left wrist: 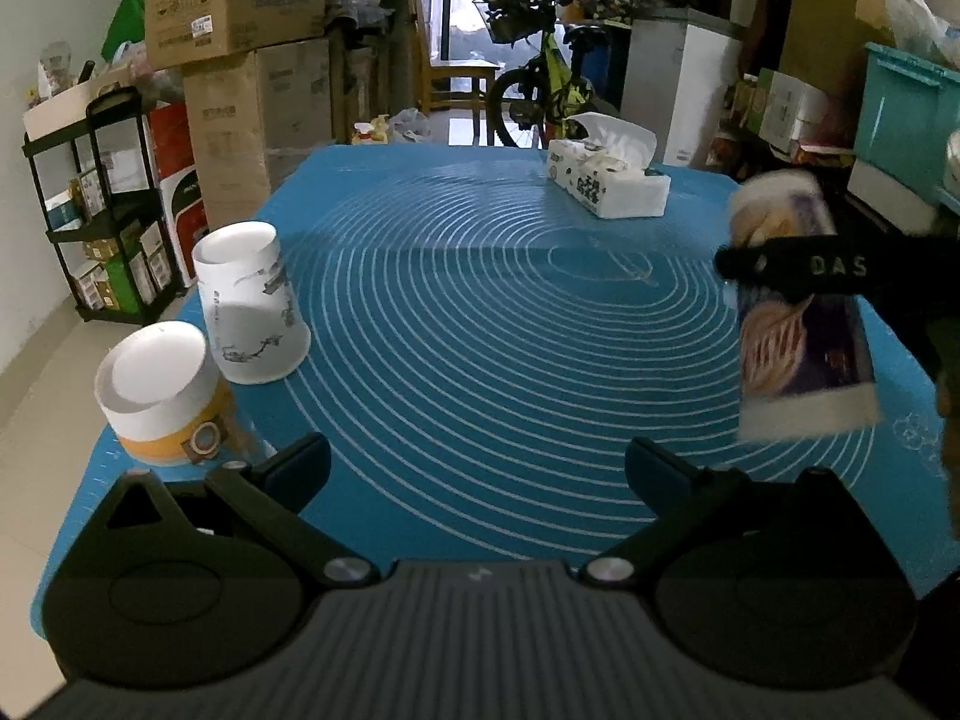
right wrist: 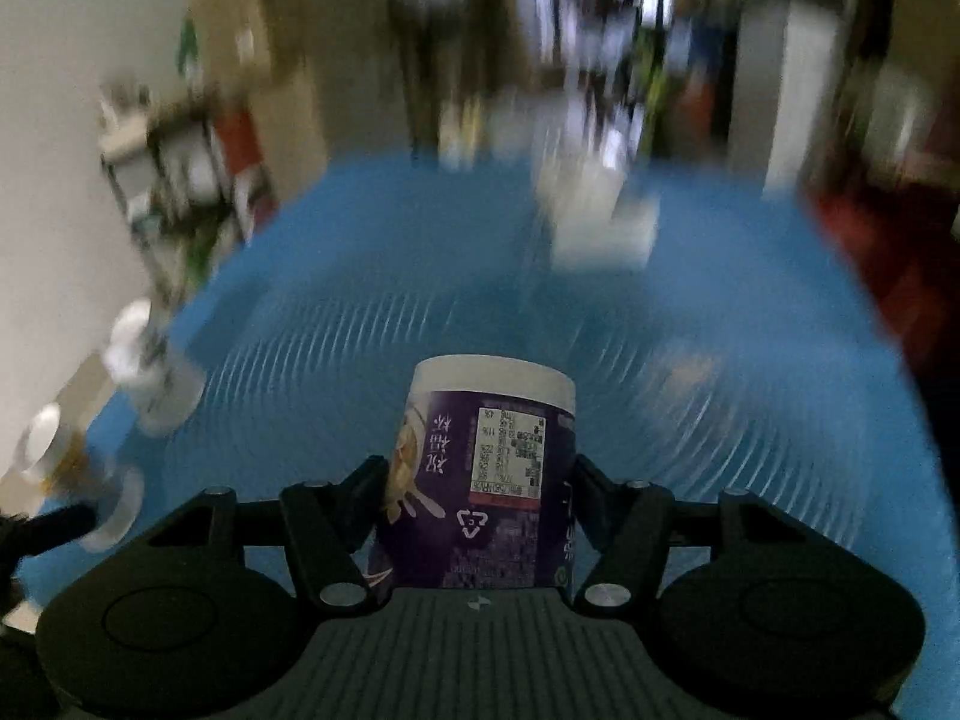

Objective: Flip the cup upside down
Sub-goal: 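Rotate the purple cup upright with the right tool and lower it onto the mat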

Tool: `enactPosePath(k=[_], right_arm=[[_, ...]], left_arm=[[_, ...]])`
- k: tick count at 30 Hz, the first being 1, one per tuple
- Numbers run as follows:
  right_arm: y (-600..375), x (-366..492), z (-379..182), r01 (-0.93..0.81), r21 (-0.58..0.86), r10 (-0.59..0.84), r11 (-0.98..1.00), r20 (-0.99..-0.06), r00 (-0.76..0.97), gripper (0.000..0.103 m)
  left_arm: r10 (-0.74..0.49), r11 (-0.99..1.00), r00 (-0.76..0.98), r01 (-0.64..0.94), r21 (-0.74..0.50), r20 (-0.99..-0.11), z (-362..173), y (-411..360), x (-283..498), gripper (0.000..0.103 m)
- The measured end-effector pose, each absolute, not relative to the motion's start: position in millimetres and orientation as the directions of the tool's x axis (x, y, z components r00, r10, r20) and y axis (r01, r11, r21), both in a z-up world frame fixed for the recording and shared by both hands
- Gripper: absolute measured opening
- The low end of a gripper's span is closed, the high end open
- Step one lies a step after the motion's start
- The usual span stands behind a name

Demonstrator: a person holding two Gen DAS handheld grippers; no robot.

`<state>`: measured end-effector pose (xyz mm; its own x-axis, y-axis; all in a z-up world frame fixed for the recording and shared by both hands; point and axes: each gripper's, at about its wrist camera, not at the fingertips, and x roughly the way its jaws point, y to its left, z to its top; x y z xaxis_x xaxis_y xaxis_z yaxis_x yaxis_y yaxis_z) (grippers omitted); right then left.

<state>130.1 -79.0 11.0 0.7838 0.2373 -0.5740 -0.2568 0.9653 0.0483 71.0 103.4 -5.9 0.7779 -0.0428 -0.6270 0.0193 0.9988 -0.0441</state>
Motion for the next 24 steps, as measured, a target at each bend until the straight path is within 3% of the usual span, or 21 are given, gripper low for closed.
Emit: enactPosePath(k=[2, 4, 9, 16, 24], right_arm=[[-84.6, 112.6, 3.4, -0.234, -0.041, 0.197, 0.971, -0.411, 0.89, 0.067], [-84.7, 106.2, -9.2, -0.185, -0.129, 0.137, 0.974, -0.31, 0.941, 0.067], [-88.4, 100.5, -43.4, -0.111, -0.199, 0.063, 0.974, -0.235, 0.97, 0.067], [-80.5, 78.5, -44.5, -0.104, -0.225, 0.048, 0.969, -0.241, 0.969, 0.067], [-108.7, 75.3, -36.5, -0.122, -0.094, 0.083, 0.988, -0.346, 0.935, 0.067]], left_arm=[[-0.045, 0.999, 0.778, 0.02, -0.047, -0.627, -6.4, 100.5, 72.2, 0.103], [-0.04, 0.999, 0.78, 0.019, -0.041, -0.624, -7.0, 96.7, 72.8, 0.103], [-0.038, 0.999, 0.781, 0.021, -0.035, -0.623, -9.7, 89.7, 75.5, 0.103], [-0.052, 0.999, 0.789, 0.031, -0.044, -0.612, -9.8, 83.8, 75.2, 0.103], [-0.058, 0.998, 0.79, 0.043, -0.039, -0.61, -7.3, 75.2, 71.7, 0.103]])
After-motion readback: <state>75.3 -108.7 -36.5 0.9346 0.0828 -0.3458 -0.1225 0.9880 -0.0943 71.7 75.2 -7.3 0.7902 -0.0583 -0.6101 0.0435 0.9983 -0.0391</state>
